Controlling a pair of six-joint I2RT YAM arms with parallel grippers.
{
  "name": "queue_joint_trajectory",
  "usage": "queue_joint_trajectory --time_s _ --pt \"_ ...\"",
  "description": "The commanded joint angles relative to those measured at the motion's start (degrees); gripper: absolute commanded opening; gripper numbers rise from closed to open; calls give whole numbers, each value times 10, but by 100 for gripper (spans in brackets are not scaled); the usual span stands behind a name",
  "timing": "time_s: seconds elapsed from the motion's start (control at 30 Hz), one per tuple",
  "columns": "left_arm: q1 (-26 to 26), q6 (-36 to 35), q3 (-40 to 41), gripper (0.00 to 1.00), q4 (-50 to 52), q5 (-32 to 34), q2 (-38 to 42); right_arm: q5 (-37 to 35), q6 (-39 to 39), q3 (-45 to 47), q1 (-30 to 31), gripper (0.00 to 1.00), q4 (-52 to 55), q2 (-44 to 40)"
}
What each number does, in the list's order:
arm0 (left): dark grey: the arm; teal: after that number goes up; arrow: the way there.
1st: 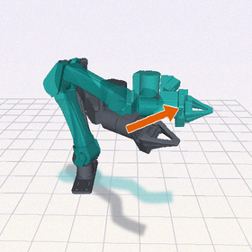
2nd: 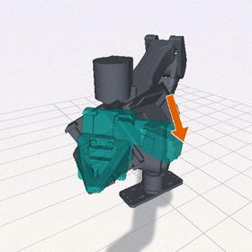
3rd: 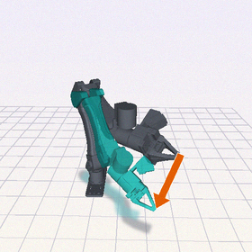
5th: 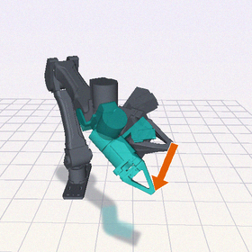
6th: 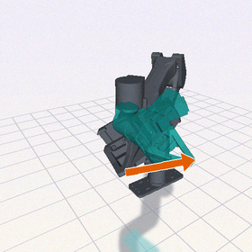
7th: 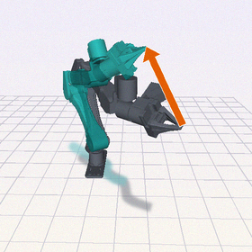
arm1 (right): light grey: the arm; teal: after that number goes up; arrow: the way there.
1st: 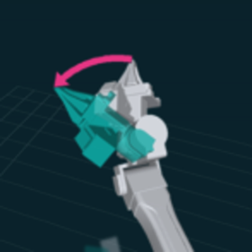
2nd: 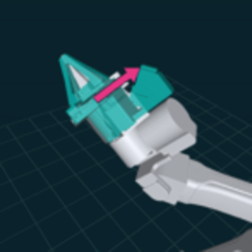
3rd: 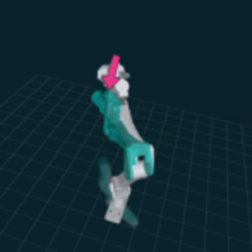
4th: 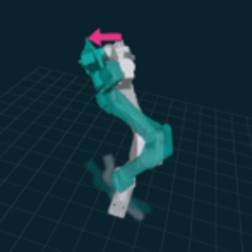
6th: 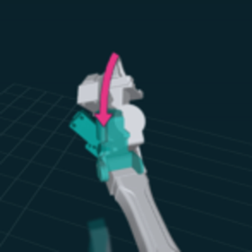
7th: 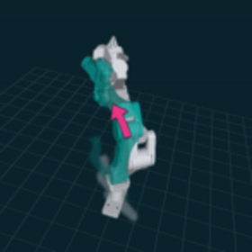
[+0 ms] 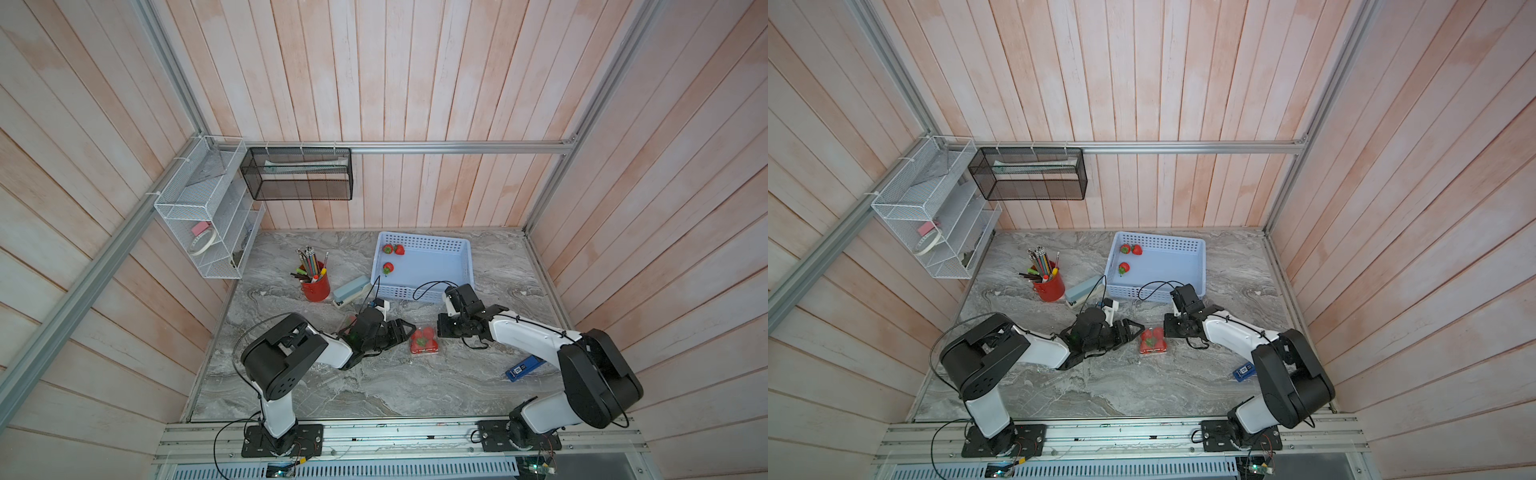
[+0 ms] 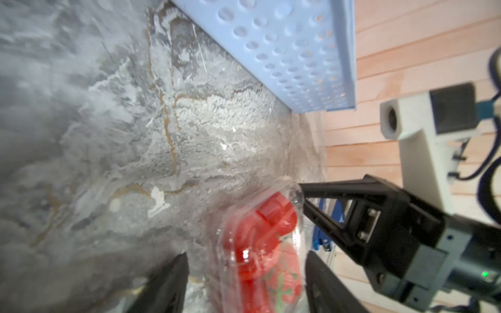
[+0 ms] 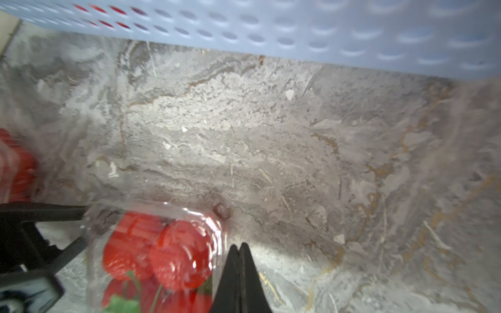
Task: Pack strawberries into containers
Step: Move the packing box to the center of the board.
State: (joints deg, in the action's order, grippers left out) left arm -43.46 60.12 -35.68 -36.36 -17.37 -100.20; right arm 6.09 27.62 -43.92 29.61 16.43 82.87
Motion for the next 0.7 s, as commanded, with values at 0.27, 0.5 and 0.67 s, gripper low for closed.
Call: queue_joint_trajectory --time_s 0.27,0.5,0.67 --pt "-1 -56 49 85 180 116 247 -61 27 -63 104 9 57 -47" --pt "3 -31 77 86 386 256 426 -61 9 -161 219 16 37 29" --pt "12 18 99 88 533 349 557 -22 -7 -214 271 17 14 91"
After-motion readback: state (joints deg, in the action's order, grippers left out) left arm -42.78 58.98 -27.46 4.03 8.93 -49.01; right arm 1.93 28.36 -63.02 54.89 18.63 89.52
